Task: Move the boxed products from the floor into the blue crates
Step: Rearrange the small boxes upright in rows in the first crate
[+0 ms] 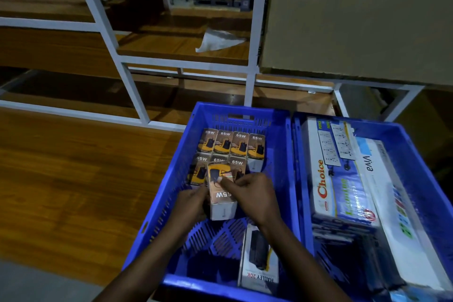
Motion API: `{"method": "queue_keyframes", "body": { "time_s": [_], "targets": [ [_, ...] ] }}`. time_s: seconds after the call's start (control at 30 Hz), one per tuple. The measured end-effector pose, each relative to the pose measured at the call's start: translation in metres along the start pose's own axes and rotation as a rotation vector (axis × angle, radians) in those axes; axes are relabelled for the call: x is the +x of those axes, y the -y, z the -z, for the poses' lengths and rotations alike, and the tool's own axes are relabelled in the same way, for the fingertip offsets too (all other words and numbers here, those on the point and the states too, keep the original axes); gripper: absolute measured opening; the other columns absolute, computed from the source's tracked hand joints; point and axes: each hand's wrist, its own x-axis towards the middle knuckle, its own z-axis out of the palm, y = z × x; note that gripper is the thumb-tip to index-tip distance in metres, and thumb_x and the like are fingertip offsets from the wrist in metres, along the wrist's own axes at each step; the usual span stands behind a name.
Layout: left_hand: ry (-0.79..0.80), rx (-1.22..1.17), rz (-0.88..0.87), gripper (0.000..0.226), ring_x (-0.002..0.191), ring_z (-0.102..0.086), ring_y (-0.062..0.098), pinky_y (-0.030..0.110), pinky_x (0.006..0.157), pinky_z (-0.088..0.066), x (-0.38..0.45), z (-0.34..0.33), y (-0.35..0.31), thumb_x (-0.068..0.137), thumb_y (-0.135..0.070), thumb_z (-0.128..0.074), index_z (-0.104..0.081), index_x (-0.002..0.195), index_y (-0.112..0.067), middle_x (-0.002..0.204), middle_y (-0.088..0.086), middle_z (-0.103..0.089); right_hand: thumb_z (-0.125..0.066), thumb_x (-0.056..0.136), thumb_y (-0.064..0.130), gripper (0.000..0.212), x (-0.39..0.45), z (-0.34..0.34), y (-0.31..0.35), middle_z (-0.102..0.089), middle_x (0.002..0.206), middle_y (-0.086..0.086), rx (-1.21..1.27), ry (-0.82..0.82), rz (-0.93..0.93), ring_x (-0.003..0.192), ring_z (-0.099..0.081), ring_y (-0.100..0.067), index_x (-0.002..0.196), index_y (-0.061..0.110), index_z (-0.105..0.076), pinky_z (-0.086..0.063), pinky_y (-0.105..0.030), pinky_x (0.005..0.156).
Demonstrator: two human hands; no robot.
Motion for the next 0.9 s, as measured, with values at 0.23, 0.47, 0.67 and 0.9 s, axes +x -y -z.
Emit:
{"method": "queue_keyframes", "body": {
  "time_s": [0.23,0.47,0.67,0.9],
  "targets": [
    [0.009,-0.015,0.011,0.034,0.09,-0.078,0.024,0.041,0.082,-0.062,-0.004,-0.001,-0.003,0.104,-0.036,-0.05,-0.075,0.111,-0.014,0.097,0.01,-0.081,-0.071,0.08,0.066,0.055,0.002,0.001,-0.006,-0.071,0.059,-0.001,-0.067,-0.013,-0.018,0.056,-0.069,-0.012,0.064,0.014,-0.076,-0.058,-0.045,0.06],
    [0.038,0.032,-0.144,0.023,0.099,-0.075,0.022,0.049,0.098,-0.057,-0.008,0.001,-0.006,0.098,-0.037,-0.065,-0.077,0.106,-0.02,0.101,0.006,-0.079,-0.074,0.091,0.027,0.012,0.0,0.004,0.001,-0.08,0.085,0.006,0.076,0.119,0.055,0.079,-0.076,-0.007,0.095,0.019,-0.082,-0.064,-0.037,0.077],
    [0.126,-0.386,0.034,0.035,0.114,-0.072,0.028,0.043,0.104,-0.051,0.001,0.007,-0.008,0.092,-0.026,-0.071,-0.072,0.122,-0.008,0.121,0.014,-0.075,-0.075,0.091,0.02,0.028,0.0,0.003,0.006,-0.079,0.106,0.014,0.217,0.092,0.064,0.096,-0.074,-0.001,0.119,0.024,-0.076,-0.061,-0.023,0.082],
    [0.134,-0.595,0.144,0.035,0.117,-0.068,0.029,0.037,0.104,-0.051,-0.004,0.006,-0.017,0.094,-0.025,-0.067,-0.067,0.123,-0.006,0.116,0.016,-0.076,-0.081,0.087,0.03,0.027,0.003,0.008,0.013,-0.079,0.08,0.005,0.437,0.199,-0.268,0.071,-0.075,-0.006,0.098,0.006,-0.08,-0.057,-0.021,0.062]
  ]
}}
